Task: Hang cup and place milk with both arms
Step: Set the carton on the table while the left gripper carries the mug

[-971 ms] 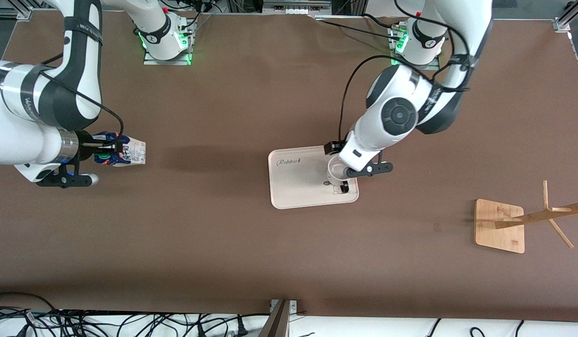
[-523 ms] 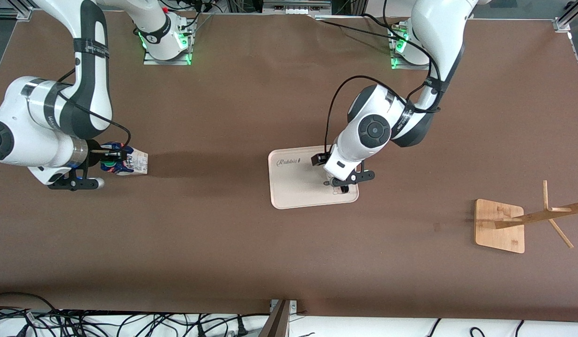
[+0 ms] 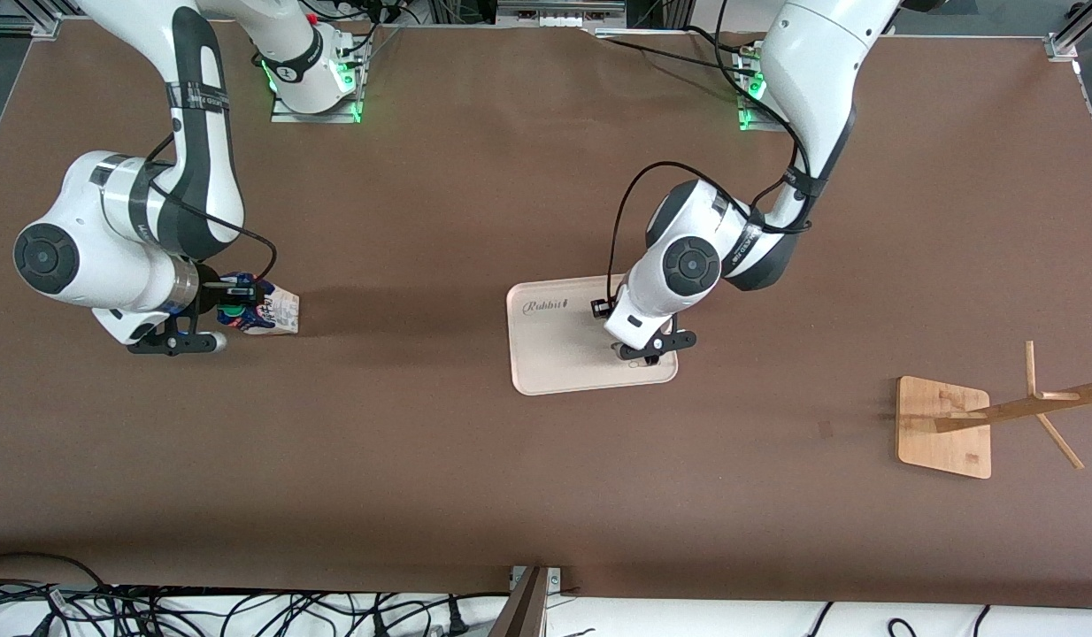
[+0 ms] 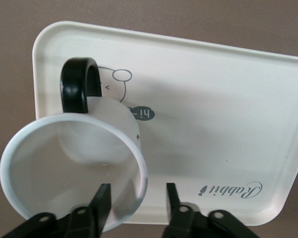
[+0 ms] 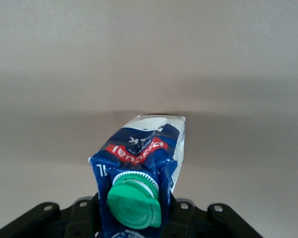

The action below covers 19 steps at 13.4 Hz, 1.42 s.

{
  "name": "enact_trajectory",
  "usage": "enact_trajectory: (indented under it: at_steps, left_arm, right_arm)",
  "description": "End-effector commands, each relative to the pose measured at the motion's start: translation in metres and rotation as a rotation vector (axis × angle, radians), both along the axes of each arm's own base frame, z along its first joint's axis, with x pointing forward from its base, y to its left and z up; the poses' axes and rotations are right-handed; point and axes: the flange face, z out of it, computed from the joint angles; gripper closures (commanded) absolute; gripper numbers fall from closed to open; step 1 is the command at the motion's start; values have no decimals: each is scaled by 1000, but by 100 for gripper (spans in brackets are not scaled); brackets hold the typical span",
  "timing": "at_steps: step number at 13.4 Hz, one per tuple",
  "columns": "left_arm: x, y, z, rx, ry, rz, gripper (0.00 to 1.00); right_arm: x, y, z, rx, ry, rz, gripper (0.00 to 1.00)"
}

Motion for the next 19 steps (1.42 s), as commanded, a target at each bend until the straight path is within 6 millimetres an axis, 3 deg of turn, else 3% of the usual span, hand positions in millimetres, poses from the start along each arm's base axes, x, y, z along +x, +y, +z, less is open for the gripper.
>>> enact_trajectory:
  at_steps: [1, 6, 8, 12, 17, 19]
  left_arm:
    - [5, -3, 5, -4, -16, -15, 100]
    - [8, 2, 11, -6, -24, -7, 100]
    - [19, 15, 43, -24, -72, -16, 100]
    - [53, 110, 120, -51, -131, -128, 100]
    - [65, 221, 190, 54, -179, -329, 100]
    - [56, 246, 225, 133, -182, -425, 100]
  right_arm:
    - [-6, 0, 4, 50, -18, 16, 0]
    - [-5, -6, 9, 54, -17, 5, 0]
    - [-4, -9, 14, 58, -21, 0, 0]
    - [3, -25, 51, 67, -2, -18, 0]
    - [21, -24, 153, 60, -33, 9, 0]
    - [24, -23, 184, 40, -62, 26, 0]
